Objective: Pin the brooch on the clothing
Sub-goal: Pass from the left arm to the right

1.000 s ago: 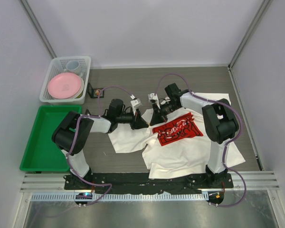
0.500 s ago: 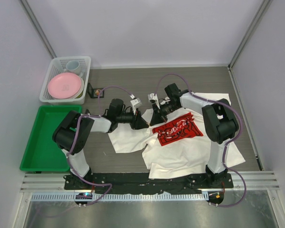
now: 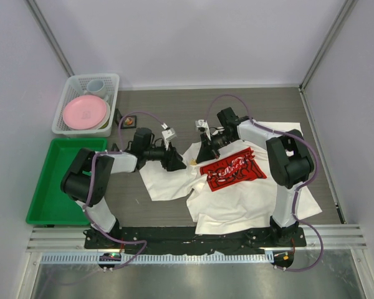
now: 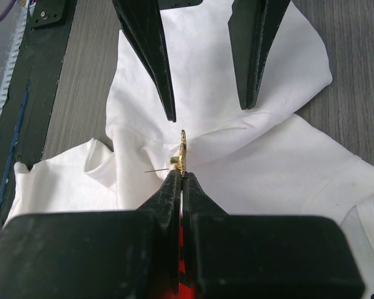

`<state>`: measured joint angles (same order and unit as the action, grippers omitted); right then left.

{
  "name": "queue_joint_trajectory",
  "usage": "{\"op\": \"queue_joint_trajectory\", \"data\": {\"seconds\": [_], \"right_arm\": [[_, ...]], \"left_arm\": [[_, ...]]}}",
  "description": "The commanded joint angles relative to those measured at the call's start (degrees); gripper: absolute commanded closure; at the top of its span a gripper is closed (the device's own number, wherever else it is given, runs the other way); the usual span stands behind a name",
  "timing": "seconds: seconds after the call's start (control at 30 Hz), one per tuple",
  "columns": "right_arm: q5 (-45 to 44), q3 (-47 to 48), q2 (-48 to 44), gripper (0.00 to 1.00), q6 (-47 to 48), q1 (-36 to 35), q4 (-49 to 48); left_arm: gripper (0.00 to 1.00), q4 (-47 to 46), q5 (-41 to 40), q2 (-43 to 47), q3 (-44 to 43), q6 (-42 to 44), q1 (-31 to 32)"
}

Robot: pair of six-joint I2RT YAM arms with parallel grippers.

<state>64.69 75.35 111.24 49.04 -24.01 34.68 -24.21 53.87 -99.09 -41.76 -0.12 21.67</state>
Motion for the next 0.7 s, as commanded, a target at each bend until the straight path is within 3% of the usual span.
{"op": "queue_joint_trajectory", "data": {"seconds": [0.0,0.2,0.37,0.67], "right_arm": [[3.0,1.3,-2.7,0.99,-0.1,0.0,0.3],[2.6,1.2,-2.1,0.99,0.9,0.0,0.6],[2.2,0.9,-1.7,0.99,2.5,0.0,1.8],[2.3,1.3,-0.6,0.99,2.8,0.1,2.6]], "left_arm": [[0.42,0.4,2.3,2.0,0.6,5.0,0.3],[0.4,-1.0,0.7,2.3,1.0,8.7,3.3],[0.39,-5.0,-5.3,0.5,1.2,8.6,4.5],[0.37,-11.6,-4.7,-1.3,3.2,9.0,6.9]]}}
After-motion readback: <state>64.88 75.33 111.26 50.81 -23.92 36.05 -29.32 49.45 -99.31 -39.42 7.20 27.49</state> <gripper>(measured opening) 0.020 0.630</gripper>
